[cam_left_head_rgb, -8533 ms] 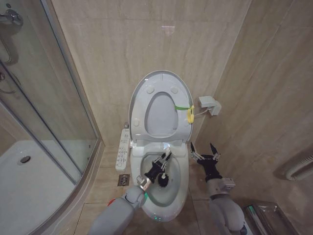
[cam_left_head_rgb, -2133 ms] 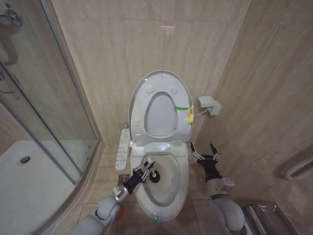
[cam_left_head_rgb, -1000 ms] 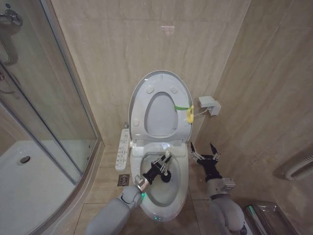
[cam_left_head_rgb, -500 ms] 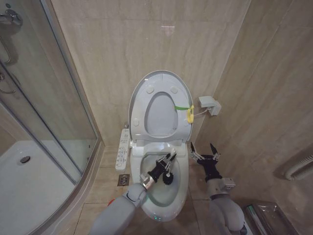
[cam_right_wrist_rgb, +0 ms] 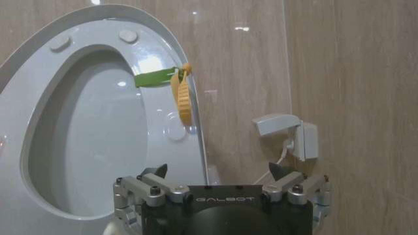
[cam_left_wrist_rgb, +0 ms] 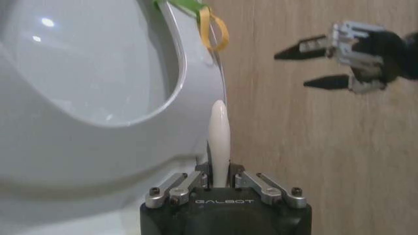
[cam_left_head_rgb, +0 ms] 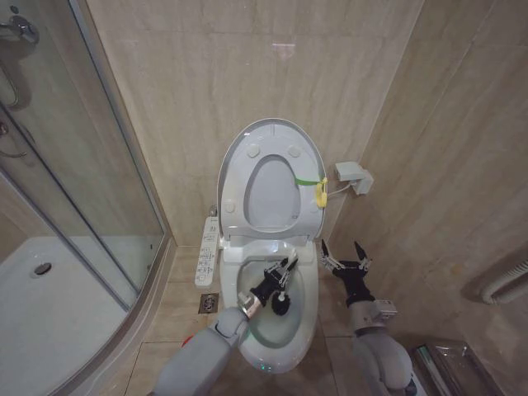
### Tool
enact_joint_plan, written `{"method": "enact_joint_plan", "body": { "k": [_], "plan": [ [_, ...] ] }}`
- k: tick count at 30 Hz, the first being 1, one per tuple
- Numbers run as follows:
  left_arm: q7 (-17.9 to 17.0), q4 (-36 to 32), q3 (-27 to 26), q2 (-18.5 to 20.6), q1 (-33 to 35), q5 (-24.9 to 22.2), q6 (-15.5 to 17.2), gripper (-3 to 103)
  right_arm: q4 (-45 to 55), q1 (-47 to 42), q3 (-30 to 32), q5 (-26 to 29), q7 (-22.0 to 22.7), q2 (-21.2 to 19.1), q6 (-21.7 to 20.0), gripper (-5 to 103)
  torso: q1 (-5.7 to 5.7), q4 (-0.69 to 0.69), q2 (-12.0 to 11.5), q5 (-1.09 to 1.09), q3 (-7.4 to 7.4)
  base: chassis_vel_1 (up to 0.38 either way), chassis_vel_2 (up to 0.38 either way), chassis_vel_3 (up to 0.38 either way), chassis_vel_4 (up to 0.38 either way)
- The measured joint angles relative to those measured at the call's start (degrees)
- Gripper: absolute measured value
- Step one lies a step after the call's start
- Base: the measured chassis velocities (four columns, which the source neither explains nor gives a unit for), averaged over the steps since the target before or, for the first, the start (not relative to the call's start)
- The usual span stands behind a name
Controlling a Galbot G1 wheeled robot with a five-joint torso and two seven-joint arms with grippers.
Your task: Open the toilet lid, clean the toilet bowl with a toilet brush, close the toilet lid, and flush.
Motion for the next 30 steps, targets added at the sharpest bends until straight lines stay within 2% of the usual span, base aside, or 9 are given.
{"method": "enact_joint_plan", "body": {
  "k": [7, 21, 30],
  "plan": [
    [-0.2, 1.6, 0.6, -2.3, -0.1, -0.7, -0.2, 19, 0.0, 0.0, 0.0, 0.0, 0.0, 0.0, 0.0, 100, 0.00, -0.01, 0.0, 0.00, 0.00, 0.000, 0.000, 0.000, 0.000],
    [-0.3, 0.9, 0.1, -1.4, -1.6, -0.7, -0.2, 19, 0.0, 0.0, 0.0, 0.0, 0.0, 0.0, 0.0, 100, 0.00, -0.01, 0.0, -0.01, 0.00, 0.000, 0.000, 0.000, 0.000],
    [-0.4, 3.7, 1.0, -1.2, -0.7, -0.6, -0.5, 19, 0.0, 0.0, 0.0, 0.0, 0.0, 0.0, 0.0, 100, 0.00, 0.01, 0.0, -0.01, 0.00, 0.000, 0.000, 0.000, 0.000]
  ]
}}
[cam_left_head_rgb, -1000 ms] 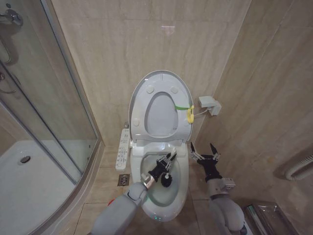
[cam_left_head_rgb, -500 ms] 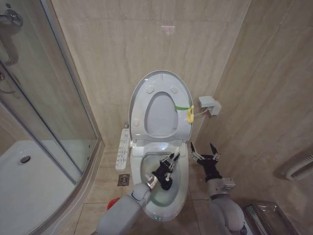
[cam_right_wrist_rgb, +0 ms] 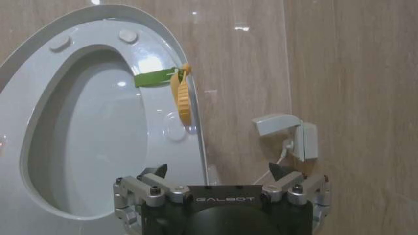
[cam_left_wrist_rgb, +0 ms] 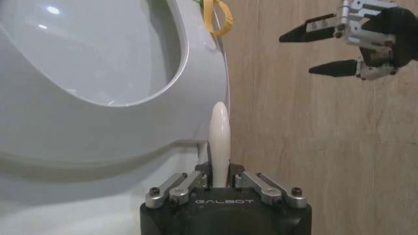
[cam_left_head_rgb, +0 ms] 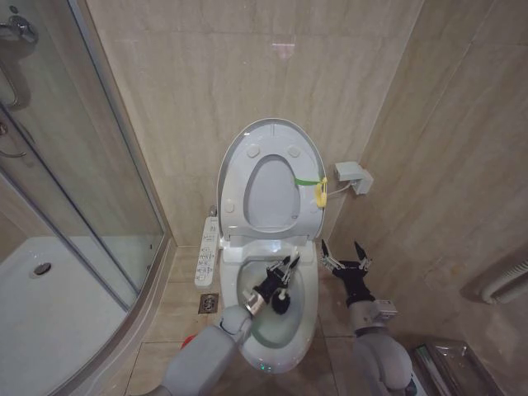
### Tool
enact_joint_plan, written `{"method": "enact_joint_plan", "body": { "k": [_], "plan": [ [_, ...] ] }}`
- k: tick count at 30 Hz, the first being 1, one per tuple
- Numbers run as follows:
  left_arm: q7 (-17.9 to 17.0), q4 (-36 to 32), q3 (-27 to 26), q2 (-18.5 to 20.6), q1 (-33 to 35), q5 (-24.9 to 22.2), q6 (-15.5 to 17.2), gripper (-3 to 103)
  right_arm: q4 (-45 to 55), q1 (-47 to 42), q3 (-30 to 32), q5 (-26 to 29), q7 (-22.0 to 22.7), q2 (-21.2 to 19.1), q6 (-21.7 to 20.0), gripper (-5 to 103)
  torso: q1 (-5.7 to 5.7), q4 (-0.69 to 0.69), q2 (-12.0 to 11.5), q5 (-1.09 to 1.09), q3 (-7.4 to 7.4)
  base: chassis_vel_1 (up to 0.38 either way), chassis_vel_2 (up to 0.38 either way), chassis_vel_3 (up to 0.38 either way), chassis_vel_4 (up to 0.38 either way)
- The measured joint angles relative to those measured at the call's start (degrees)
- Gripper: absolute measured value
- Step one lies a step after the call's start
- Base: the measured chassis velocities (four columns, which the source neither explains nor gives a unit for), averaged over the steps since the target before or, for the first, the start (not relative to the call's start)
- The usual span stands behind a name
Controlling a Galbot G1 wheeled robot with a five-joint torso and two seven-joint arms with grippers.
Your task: Open the toilet lid, clean the toilet bowl with a toilet brush, close the toilet lid, and flush.
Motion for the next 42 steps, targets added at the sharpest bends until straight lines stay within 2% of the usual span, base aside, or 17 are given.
{"method": "enact_joint_plan", "body": {
  "k": [9, 18, 22, 30, 42],
  "plan": [
    [-0.6, -1.9, -0.5, -0.1, -1.0, -0.7, 0.1, 19, 0.0, 0.0, 0.0, 0.0, 0.0, 0.0, 0.0, 100, 0.00, -0.02, 0.0, 0.01, 0.00, 0.000, 0.000, 0.000, 0.000],
    [1.2, -0.5, 1.3, 0.7, 0.6, -0.7, -0.1, 19, 0.0, 0.0, 0.0, 0.0, 0.0, 0.0, 0.0, 100, -0.01, 0.01, 0.0, 0.00, 0.00, 0.000, 0.000, 0.000, 0.000],
    [0.6, -1.9, 0.5, 0.1, -0.7, -1.0, 0.1, 19, 0.0, 0.0, 0.0, 0.0, 0.0, 0.0, 0.0, 100, -0.01, -0.03, 0.0, 0.00, 0.00, 0.000, 0.000, 0.000, 0.000],
    [0.6, -0.1, 1.0, 0.3, 0.5, -0.2, -0.2, 19, 0.0, 0.0, 0.0, 0.0, 0.0, 0.0, 0.0, 100, 0.00, 0.01, 0.0, 0.00, 0.00, 0.000, 0.000, 0.000, 0.000],
    [0.1, -1.2, 0.1, 0.0, -0.6, -0.5, -0.2, 19, 0.0, 0.0, 0.0, 0.0, 0.0, 0.0, 0.0, 100, 0.00, -0.02, 0.0, 0.00, 0.00, 0.000, 0.000, 0.000, 0.000]
  ]
}}
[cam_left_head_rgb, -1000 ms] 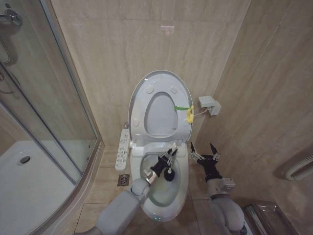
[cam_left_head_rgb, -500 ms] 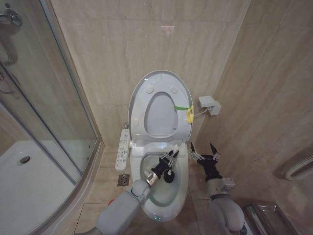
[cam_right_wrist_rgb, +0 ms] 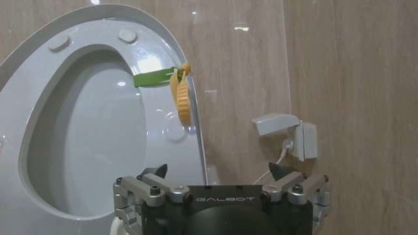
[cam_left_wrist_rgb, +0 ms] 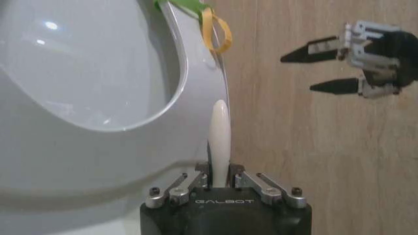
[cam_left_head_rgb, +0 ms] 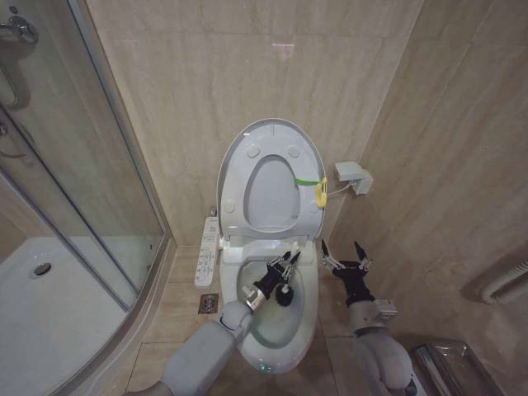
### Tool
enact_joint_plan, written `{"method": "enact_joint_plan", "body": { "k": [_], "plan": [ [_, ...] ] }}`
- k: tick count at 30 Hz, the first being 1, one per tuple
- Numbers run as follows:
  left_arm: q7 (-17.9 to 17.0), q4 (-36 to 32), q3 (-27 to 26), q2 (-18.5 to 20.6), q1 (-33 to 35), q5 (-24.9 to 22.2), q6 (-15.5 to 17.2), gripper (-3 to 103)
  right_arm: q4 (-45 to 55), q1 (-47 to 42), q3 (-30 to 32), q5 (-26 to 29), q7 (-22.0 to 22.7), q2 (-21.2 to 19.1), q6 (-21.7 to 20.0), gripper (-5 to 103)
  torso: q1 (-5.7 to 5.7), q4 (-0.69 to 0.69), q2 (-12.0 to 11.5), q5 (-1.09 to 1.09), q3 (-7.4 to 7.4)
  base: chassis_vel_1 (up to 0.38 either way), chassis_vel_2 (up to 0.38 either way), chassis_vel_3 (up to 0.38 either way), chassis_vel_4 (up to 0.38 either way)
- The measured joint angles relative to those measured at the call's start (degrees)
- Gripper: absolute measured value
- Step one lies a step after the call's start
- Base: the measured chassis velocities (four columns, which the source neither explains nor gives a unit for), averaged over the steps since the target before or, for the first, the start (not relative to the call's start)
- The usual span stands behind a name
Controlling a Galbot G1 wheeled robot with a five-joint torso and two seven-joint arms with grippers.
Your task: Open the toilet lid, clean the toilet bowl with a toilet brush, close the toilet lid, and flush.
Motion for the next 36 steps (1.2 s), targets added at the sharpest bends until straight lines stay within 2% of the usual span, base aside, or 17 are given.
{"method": "enact_joint_plan", "body": {
  "k": [11, 19, 25, 36],
  "plan": [
    [-0.9, 0.1, -0.3, 0.0, -0.9, -0.3, -0.1, 19, 0.0, 0.0, 0.0, 0.0, 0.0, 0.0, 0.0, 100, 0.00, 0.00, 0.0, 0.00, 0.00, 0.000, 0.000, 0.000, 0.000],
    [-0.7, 1.7, 0.5, -0.1, 0.9, 0.5, -0.3, 19, 0.0, 0.0, 0.0, 0.0, 0.0, 0.0, 0.0, 100, 0.00, 0.03, 0.0, 0.00, 0.00, 0.000, 0.000, 0.000, 0.000],
    [-0.8, 0.2, -0.1, 0.0, -0.3, 0.1, -0.3, 19, 0.0, 0.0, 0.0, 0.0, 0.0, 0.0, 0.0, 100, 0.00, -0.01, 0.0, 0.00, 0.00, 0.000, 0.000, 0.000, 0.000],
    [-0.7, 0.8, 0.8, -0.1, 0.3, 0.8, -0.1, 19, 0.0, 0.0, 0.0, 0.0, 0.0, 0.0, 0.0, 100, 0.00, 0.02, 0.0, 0.00, 0.00, 0.000, 0.000, 0.000, 0.000]
  ]
}}
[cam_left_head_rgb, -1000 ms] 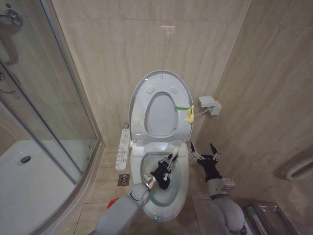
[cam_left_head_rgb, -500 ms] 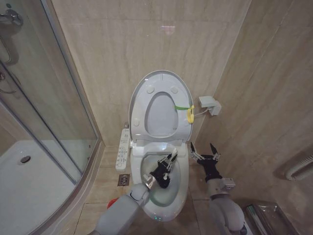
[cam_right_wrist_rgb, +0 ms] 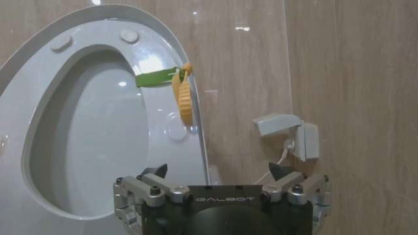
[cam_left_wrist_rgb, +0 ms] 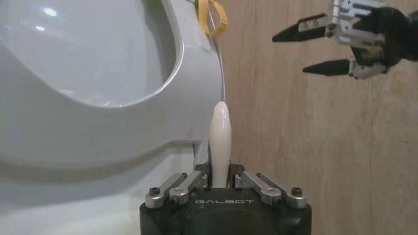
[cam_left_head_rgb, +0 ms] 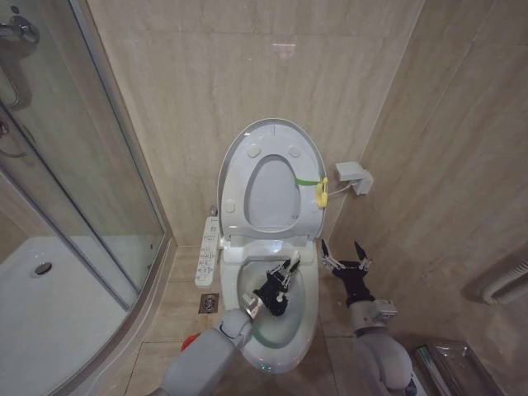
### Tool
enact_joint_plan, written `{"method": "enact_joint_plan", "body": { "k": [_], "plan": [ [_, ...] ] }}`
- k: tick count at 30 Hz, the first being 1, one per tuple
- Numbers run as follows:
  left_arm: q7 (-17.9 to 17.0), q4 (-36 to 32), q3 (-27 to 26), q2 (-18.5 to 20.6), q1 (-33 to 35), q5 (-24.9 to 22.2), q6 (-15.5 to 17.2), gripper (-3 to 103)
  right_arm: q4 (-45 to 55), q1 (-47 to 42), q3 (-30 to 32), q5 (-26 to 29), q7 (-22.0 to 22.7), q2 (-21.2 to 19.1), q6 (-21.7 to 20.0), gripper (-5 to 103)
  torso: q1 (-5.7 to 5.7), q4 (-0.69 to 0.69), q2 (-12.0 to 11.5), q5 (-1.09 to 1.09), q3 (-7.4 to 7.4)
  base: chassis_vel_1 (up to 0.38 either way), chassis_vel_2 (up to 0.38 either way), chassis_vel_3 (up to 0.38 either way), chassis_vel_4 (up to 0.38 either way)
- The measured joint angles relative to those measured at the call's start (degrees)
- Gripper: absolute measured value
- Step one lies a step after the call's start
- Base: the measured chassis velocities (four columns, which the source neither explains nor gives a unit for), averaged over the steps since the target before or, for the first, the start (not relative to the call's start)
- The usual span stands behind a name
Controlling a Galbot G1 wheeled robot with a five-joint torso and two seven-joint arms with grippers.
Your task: Open the toilet lid, clean the toilet bowl with a toilet brush, close the toilet lid, and flush.
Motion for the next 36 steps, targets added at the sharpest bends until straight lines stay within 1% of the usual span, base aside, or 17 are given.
{"method": "enact_joint_plan", "body": {
  "k": [6, 13, 16, 18, 22, 27, 31, 33, 35, 36],
  "plan": [
    [-0.1, 0.0, -0.4, -0.6, -1.0, -0.2, 0.2, 19, 0.0, 0.0, 0.0, 0.0, 0.0, 0.0, 0.0, 100, 0.00, -0.02, 0.0, 0.00, 0.00, 0.000, 0.000, 0.000, 0.000],
    [-0.1, 0.8, 0.6, -0.5, 0.8, 0.7, 0.1, 18, 0.0, 0.0, 0.0, 0.0, 0.0, 0.0, 0.0, 100, -0.01, 0.00, 0.0, 0.00, -0.01, 0.000, 0.000, 0.000, 0.000],
    [-0.1, 0.0, 0.3, -0.5, 0.3, 0.7, 0.1, 18, 0.0, 0.0, 0.0, 0.0, 0.0, 0.0, 0.0, 100, 0.00, 0.00, 0.0, 0.00, 0.00, 0.000, 0.000, 0.000, 0.000],
    [-0.2, -0.8, -0.5, -0.5, -0.6, 0.6, 0.2, 18, 0.0, 0.0, 0.0, 0.0, 0.0, 0.0, 0.0, 100, 0.00, -0.03, 0.0, 0.00, 0.00, 0.000, 0.000, 0.000, 0.000],
    [-0.3, -0.5, -1.0, -0.6, -0.7, 0.6, 0.1, 18, 0.0, 0.0, 0.0, 0.0, 0.0, 0.0, 0.0, 100, 0.00, -0.02, 0.0, 0.00, 0.00, 0.000, 0.000, 0.000, 0.000],
    [0.2, 1.8, -0.7, -0.3, 1.3, 0.9, -0.5, 18, 0.0, 0.0, 0.0, 0.0, 0.0, 0.0, 0.0, 100, 0.00, 0.00, 0.0, 0.00, -0.01, 0.000, 0.000, 0.000, 0.000],
    [0.2, 0.5, -1.5, 0.6, 2.5, 1.1, -0.9, 18, 0.0, 0.0, 0.0, 0.0, 0.0, 0.0, 0.0, 100, 0.00, 0.00, 0.0, -0.01, 0.00, 0.000, 0.000, 0.000, 0.000],
    [0.1, -1.2, -2.8, 1.4, 2.8, 1.9, -1.1, 18, 0.0, 0.0, 0.0, 0.0, 0.0, 0.0, 0.0, 100, 0.00, -0.01, 0.0, 0.00, 0.00, 0.000, 0.000, 0.000, 0.000],
    [-0.5, -2.6, -5.7, 2.1, 3.3, 5.8, -2.6, 18, 0.0, 0.0, 0.0, 0.0, 0.0, 0.0, 0.0, 100, 0.00, -0.03, 0.0, -0.01, 0.00, 0.000, 0.000, 0.000, 0.000],
    [-0.5, -2.6, -5.7, 2.1, 3.3, 5.8, -2.6, 18, 0.0, 0.0, 0.0, 0.0, 0.0, 0.0, 0.0, 100, 0.00, -0.03, 0.0, -0.01, 0.00, 0.000, 0.000, 0.000, 0.000]
  ]
}}
